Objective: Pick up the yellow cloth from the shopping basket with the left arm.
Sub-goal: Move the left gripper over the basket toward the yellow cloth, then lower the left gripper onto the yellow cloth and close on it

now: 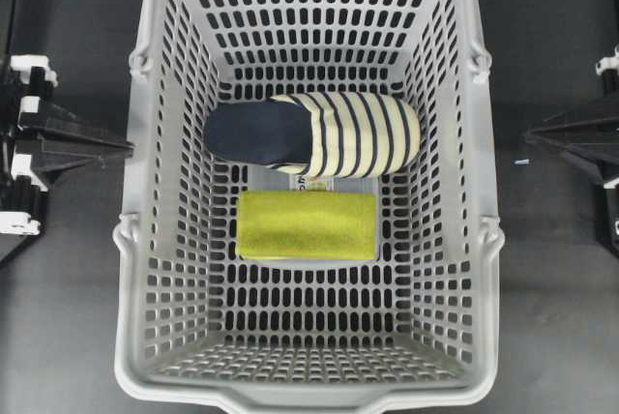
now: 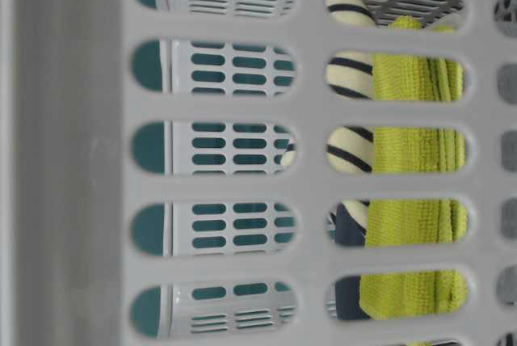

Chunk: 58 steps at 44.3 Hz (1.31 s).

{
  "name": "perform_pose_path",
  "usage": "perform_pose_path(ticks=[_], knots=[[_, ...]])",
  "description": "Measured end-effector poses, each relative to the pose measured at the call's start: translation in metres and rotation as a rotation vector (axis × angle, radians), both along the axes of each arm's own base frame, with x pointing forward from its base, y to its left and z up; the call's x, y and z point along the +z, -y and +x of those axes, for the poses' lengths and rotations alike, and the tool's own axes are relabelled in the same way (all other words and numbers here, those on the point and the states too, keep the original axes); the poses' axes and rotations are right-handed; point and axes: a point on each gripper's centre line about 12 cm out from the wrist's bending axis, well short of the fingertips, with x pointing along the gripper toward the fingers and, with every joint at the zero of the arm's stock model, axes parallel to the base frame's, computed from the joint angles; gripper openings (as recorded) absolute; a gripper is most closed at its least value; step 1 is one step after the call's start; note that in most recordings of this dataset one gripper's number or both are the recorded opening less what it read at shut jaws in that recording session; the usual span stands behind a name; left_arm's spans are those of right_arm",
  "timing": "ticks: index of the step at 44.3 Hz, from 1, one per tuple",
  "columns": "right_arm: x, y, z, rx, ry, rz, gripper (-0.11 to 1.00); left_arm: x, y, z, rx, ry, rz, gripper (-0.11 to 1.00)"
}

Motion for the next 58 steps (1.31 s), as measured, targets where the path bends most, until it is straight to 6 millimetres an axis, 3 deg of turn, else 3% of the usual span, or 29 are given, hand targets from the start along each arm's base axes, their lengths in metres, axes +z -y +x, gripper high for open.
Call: perform_pose_path(ticks=[5, 10, 19, 26, 32, 35, 44, 47, 52, 58], knots=[[0.001, 0.001, 0.0, -0.003, 0.0, 0.009, 0.0, 0.009, 0.001, 0.002, -0.005, -0.017, 0.001, 0.0], [0.003, 0.001, -0.001, -0.004, -0.014, 0.046, 0.0, 0.041, 0.0, 0.008, -0.002, -0.043, 0.008, 0.0], [0.0, 0.001, 0.0, -0.005, -0.087, 0.083, 0.0, 0.064, 0.0, 0.032, 0.004, -0.224, 0.012, 0.0], [-0.005, 0.001, 0.001, -0.007, -0.164, 0.083, 0.0, 0.072, 0.001, 0.061, 0.004, -0.379, 0.022, 0.0], [-0.009, 0.001, 0.0, -0.008, -0.211, 0.08, 0.02, 0.067, 0.001, 0.09, 0.007, -0.518, 0.025, 0.0], [-0.009, 0.001, 0.0, -0.009, -0.213, 0.079, 0.13, 0.062, 0.001, 0.102, 0.006, -0.575, 0.024, 0.0], [-0.009, 0.001, -0.001, -0.008, -0.219, 0.083, 0.69, 0.056, 0.002, 0.136, 0.006, -0.668, 0.026, 0.0], [-0.009, 0.001, -0.001, -0.009, -0.219, 0.082, 0.81, 0.052, 0.002, 0.146, 0.006, -0.71, 0.028, 0.0], [-0.009, 0.001, -0.001, -0.009, -0.221, 0.085, 0.79, 0.043, 0.003, 0.161, 0.008, -0.809, 0.028, 0.04], [-0.009, 0.001, -0.001, -0.009, -0.221, 0.084, 0.77, 0.028, 0.004, 0.179, 0.008, -0.906, 0.031, 0.39]])
